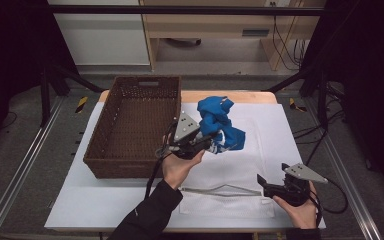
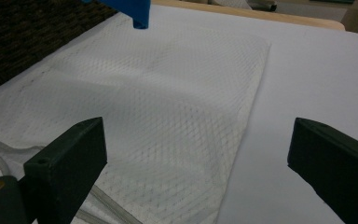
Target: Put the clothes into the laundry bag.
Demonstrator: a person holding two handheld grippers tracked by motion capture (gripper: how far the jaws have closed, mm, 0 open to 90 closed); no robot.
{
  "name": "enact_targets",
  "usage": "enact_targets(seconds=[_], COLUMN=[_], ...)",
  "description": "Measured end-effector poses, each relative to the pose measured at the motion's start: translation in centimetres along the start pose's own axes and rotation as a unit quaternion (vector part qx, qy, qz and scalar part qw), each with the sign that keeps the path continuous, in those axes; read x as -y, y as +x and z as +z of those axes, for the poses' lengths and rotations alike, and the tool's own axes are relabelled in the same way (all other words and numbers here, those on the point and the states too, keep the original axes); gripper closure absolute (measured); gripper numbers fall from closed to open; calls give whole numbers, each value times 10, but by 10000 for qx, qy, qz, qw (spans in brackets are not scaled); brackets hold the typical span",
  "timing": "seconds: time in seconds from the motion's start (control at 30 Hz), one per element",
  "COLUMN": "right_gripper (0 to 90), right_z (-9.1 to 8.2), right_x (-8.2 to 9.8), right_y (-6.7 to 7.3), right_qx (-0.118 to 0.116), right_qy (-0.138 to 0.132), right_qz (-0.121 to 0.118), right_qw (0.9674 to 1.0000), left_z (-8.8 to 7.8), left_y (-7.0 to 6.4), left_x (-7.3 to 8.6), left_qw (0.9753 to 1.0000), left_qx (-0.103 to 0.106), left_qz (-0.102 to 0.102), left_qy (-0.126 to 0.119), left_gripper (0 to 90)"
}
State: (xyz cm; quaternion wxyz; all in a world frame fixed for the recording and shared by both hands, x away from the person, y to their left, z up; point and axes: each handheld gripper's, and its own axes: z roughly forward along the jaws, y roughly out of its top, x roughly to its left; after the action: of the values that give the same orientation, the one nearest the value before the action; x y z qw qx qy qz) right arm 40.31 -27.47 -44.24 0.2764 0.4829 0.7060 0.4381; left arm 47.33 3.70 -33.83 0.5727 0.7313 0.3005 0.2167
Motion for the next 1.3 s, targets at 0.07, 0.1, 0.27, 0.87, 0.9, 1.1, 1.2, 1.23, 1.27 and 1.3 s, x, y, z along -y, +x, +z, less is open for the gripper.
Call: enact_targets(seconds=[0.07,0.1,0.27,0.87,0.9,1.1,1.2,1.23,1.27,1.3], right_gripper=[49,49,49,53,53,53,54,54,54,54], right_z=[0,0,0,4,4,5,5,6,6,6], right_x=[0,0,1,4,4,4,4,4,5,5], right_y=[0,-1,-2,-1,-2,-1,-1,0,0,0], right_qx=[-23,-13,-5,-8,-3,-2,-5,-11,-14,-15], right_qy=[1,-12,6,110,111,108,114,121,129,131], right_qz=[26,8,-2,26,23,22,25,22,25,16], right_qw=[10000,10000,10000,9999,9999,9999,9999,9999,9999,9999], left_z=[5,7,20,60,60,68,72,72,73,73], left_y=[-3,-4,-9,-24,-24,-20,-20,-20,-20,-20], left_x=[5,7,22,76,76,90,99,101,103,103], left_qw=[10000,9999,9994,9951,9951,9916,9887,9881,9878,9873], left_qx=[31,47,181,377,377,284,222,218,214,225], left_qz=[-25,-20,-180,-225,-225,-224,-107,-91,-70,-63], left_qy=[60,101,227,887,887,1242,1480,1518,1539,1573], left_gripper=[649,649,649,634,629,592,567,552,530,506])
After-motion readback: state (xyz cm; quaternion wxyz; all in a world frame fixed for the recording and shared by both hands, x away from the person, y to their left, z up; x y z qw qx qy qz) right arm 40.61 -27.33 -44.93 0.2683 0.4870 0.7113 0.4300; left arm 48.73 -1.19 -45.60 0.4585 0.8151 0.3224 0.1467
